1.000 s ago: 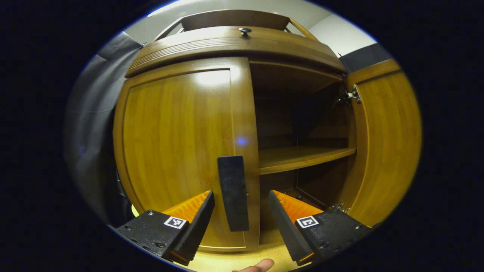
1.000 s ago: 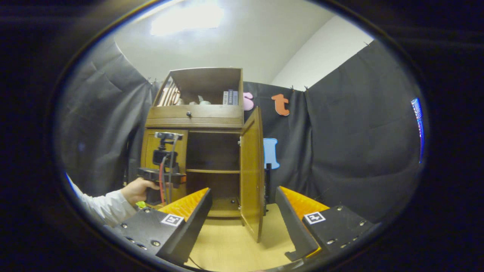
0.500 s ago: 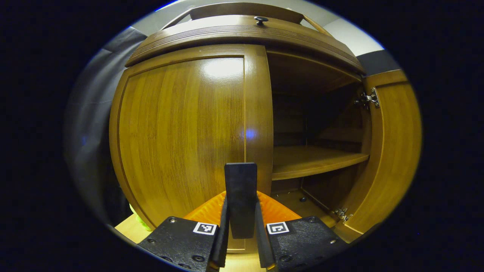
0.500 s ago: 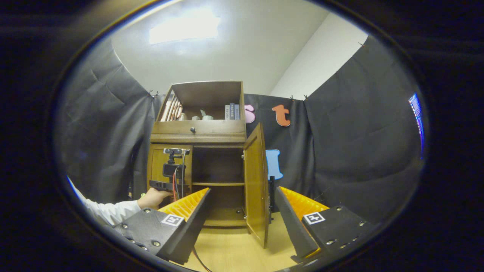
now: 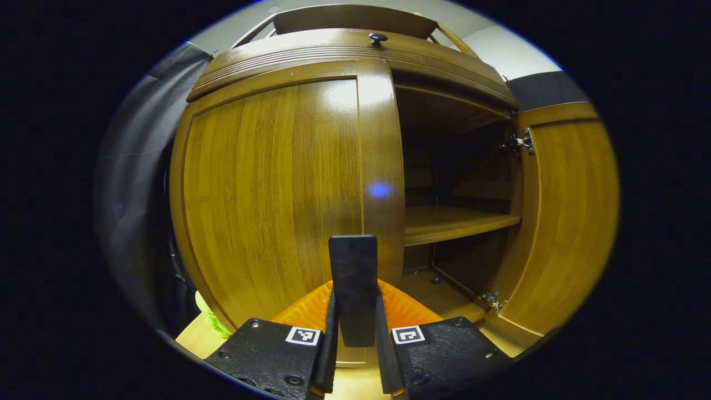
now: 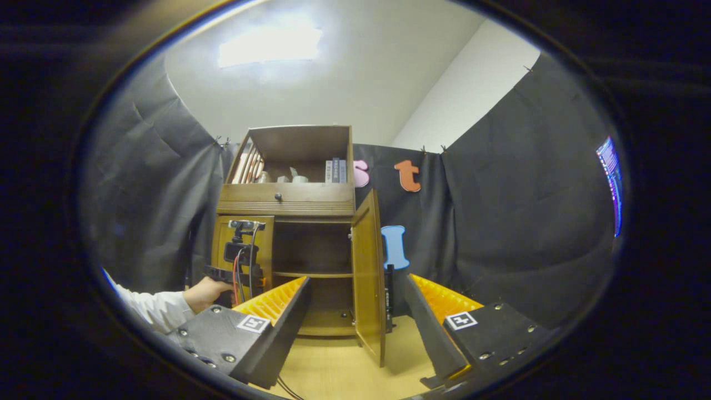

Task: Open the right door of the double-door shoe cabinet with the right hand, and open the left door with the left hand.

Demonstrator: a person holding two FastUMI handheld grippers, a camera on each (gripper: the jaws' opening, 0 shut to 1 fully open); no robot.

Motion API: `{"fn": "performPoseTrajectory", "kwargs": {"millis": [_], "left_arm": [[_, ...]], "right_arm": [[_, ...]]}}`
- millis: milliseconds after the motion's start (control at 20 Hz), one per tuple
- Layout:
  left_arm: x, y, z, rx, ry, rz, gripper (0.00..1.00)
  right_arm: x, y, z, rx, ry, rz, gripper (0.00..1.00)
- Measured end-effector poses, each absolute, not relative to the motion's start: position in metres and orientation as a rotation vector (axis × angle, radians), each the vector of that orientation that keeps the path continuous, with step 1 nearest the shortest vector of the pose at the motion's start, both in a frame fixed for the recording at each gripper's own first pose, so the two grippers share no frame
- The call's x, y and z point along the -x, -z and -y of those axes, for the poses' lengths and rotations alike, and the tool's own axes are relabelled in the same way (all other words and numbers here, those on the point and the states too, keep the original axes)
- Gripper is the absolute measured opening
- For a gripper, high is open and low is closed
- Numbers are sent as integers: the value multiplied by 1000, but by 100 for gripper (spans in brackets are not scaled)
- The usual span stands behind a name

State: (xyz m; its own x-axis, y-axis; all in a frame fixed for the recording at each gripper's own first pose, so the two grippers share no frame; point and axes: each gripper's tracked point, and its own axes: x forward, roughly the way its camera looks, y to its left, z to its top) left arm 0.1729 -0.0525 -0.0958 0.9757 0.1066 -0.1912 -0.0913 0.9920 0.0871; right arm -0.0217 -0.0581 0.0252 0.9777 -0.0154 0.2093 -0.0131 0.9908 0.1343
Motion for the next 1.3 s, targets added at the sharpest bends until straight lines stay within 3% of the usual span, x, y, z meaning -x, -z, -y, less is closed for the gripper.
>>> {"fn": "performPoseTrajectory", "kwargs": {"millis": [550, 1300], "left_arm": [[-151, 89, 52, -56, -5, -174, 33], [-63, 78, 11, 13, 49, -167, 33]], "right_arm": [[20, -19, 60, -108, 8, 196, 99], [18, -11, 80, -102, 80, 172, 99]]}}
